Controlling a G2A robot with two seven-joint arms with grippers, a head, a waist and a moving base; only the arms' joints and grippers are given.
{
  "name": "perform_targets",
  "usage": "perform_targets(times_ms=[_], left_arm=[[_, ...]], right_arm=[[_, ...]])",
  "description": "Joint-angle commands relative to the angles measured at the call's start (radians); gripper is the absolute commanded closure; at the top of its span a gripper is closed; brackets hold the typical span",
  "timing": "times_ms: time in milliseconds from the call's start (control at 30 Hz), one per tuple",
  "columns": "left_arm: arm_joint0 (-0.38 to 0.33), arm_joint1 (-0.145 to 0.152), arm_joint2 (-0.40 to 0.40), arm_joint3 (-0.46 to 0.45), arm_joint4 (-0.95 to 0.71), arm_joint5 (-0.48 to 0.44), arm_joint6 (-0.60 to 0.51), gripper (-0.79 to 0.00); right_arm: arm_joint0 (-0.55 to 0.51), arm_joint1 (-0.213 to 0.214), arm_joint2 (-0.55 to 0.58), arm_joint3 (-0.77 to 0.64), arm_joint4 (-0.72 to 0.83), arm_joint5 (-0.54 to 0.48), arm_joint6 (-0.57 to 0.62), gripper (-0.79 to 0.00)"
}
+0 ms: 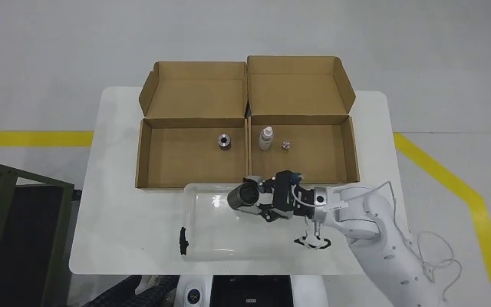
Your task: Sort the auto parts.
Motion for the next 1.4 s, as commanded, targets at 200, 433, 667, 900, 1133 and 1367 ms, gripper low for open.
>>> perform_targets(times_ms=[200, 433, 667, 900, 1133, 1367], left_arm=[[0.000, 0.000, 0.000, 0.000, 0.000, 0.000, 0.000, -0.785], [0.000, 0.000, 0.000, 0.000, 0.000, 0.000, 0.000, -0.785], [0.000, 0.000, 0.000, 0.000, 0.000, 0.000, 0.000, -0.785], [0.000, 0.000, 0.000, 0.000, 0.000, 0.000, 0.000, -0.785], [0.000, 0.000, 0.000, 0.000, 0.000, 0.000, 0.000, -0.785], [0.000, 0.000, 0.000, 0.000, 0.000, 0.000, 0.000, -0.785]], right_arm=[[0.017, 0.002, -0.023, 0.023, 0.055, 0.042, 0.016, 0.000], [0.017, 0.002, -0.023, 0.023, 0.055, 0.042, 0.016, 0.000], [0.017, 0.002, -0.023, 0.023, 0.055, 0.042, 0.016, 0.000], [0.017, 0.002, -0.023, 0.023, 0.055, 0.042, 0.016, 0.000], [0.016, 0.001, -0.035, 0.020, 0.046, 0.064, 0.009, 0.000], [0.083, -0.010, -0.102, 0.040, 0.049, 0.113, 0.038, 0.000]])
